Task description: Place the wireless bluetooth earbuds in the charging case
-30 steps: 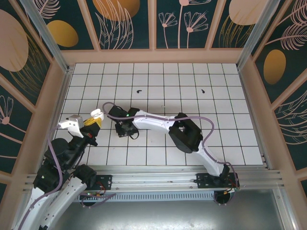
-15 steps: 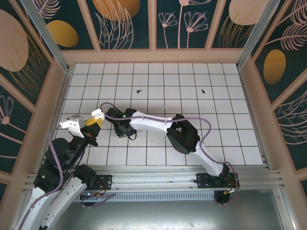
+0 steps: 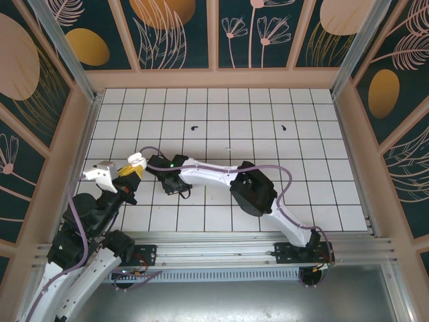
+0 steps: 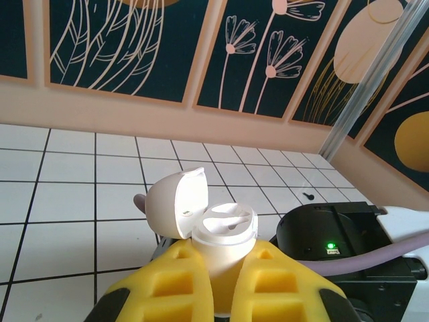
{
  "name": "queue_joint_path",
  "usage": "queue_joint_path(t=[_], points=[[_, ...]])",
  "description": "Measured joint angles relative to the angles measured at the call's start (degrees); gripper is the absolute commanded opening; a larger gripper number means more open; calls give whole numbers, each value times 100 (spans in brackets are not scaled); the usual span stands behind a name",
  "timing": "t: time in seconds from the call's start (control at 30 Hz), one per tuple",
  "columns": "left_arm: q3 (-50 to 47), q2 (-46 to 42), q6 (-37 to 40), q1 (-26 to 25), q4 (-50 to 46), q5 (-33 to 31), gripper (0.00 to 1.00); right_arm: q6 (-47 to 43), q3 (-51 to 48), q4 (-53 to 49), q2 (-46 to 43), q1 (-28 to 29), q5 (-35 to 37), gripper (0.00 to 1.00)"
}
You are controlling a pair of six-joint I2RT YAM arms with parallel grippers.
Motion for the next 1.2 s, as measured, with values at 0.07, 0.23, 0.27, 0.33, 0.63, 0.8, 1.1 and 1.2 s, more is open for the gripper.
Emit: queue_joint_path(t=[0.07, 0.23, 0.27, 0.33, 0.63, 0.8, 1.1, 1.2], points=[[0, 0, 0, 0, 0, 0, 0, 0, 11, -15, 4, 0, 39, 18], [0, 0, -2, 0, 0, 7, 0, 0, -118, 114, -59, -17, 42, 16], [-2, 0, -2, -2, 0, 20, 0, 0, -275, 243, -146, -33, 33, 16], [-17, 0, -2, 0, 0, 26, 0, 2, -855, 575, -481, -90, -83, 15], [-240, 9, -109, -2, 179, 216, 0, 7, -3475, 1266, -2387, -1067, -570, 15], [-575, 181, -243, -2, 492, 415, 0, -17, -4968, 2227, -3473, -1738, -1703, 15], [-820, 492, -391, 0, 903, 669, 0, -17, -5239, 3191, -3318, -1939, -3171, 15], [-837, 490, -411, 0, 955, 699, 0, -17, -5263, 3257, -3145, -2092, -3421, 19]])
